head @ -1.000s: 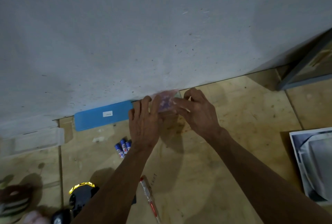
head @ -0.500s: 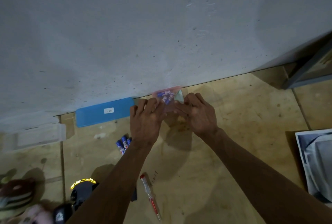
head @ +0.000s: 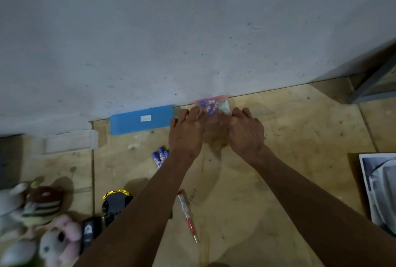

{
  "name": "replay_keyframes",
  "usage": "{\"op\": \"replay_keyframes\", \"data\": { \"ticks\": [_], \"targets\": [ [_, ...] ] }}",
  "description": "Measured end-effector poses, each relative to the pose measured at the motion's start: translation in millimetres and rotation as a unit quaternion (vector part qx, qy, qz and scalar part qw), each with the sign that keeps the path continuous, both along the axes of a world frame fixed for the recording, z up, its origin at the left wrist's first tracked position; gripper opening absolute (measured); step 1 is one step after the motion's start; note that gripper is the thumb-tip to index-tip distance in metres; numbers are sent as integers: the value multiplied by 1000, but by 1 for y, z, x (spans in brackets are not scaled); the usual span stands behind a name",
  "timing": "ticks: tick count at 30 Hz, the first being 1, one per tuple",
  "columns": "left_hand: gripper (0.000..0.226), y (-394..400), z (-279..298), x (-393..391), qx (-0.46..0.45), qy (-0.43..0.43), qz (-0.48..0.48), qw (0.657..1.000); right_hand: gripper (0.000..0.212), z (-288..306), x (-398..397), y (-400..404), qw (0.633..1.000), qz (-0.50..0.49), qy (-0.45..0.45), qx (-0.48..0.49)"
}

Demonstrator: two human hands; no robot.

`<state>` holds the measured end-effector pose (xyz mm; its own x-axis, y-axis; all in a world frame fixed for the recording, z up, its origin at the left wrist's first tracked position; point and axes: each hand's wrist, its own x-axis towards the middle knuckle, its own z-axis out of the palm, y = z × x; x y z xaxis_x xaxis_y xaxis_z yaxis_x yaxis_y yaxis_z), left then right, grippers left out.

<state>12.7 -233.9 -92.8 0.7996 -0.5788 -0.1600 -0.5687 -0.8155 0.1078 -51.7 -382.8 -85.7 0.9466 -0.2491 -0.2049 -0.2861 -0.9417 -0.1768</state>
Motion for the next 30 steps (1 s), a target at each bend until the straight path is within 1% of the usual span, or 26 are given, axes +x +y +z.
{"op": "replay_keyframes", "data": {
  "ticks": [2, 4, 7, 10, 12, 14, 18, 21, 23, 25, 28, 30],
  "targets": [
    [64, 6, 9, -3, -18, 28, 5, 999, 48, 4, -4, 5, 1000, -10, -10, 2],
    [60, 23, 22, -10, -58, 42, 22, 997, 45, 5, -14, 18, 996, -21, -64, 54],
    [47, 69, 30, -34, -143, 0, 82, 986, 36, 5, -34, 55, 977, -47, -152, 143],
    [40, 130, 35, -73, -203, -35, 183, 961, 35, 3, -46, 103, 963, -74, -163, 200],
    [44, 172, 37, -100, -191, -27, 240, 951, 36, -2, -47, 132, 958, -77, -168, 218],
    [54, 206, 35, -120, -170, -14, 274, 946, 44, -8, -42, 156, 958, -67, -166, 223],
    [72, 241, 26, -140, -127, 10, 309, 943, 52, -33, -23, 186, 965, -55, -153, 204],
    [81, 252, 15, -142, -129, 24, 296, 946, 53, -51, -7, 198, 979, -47, -150, 130],
    [88, 257, 7, -140, -146, 54, 293, 944, 49, -61, -1, 203, 984, -18, -159, 78],
    [92, 262, 1, -141, -158, 85, 292, 940, 40, -72, 3, 203, 982, 18, -184, 48],
    [96, 265, -2, -142, -172, 109, 295, 933, 31, -85, 6, 199, 966, 65, -248, 30],
    [98, 266, -4, -142, -184, 126, 299, 928, 29, -87, 9, 197, 958, 89, -270, 31]
  ]
}}
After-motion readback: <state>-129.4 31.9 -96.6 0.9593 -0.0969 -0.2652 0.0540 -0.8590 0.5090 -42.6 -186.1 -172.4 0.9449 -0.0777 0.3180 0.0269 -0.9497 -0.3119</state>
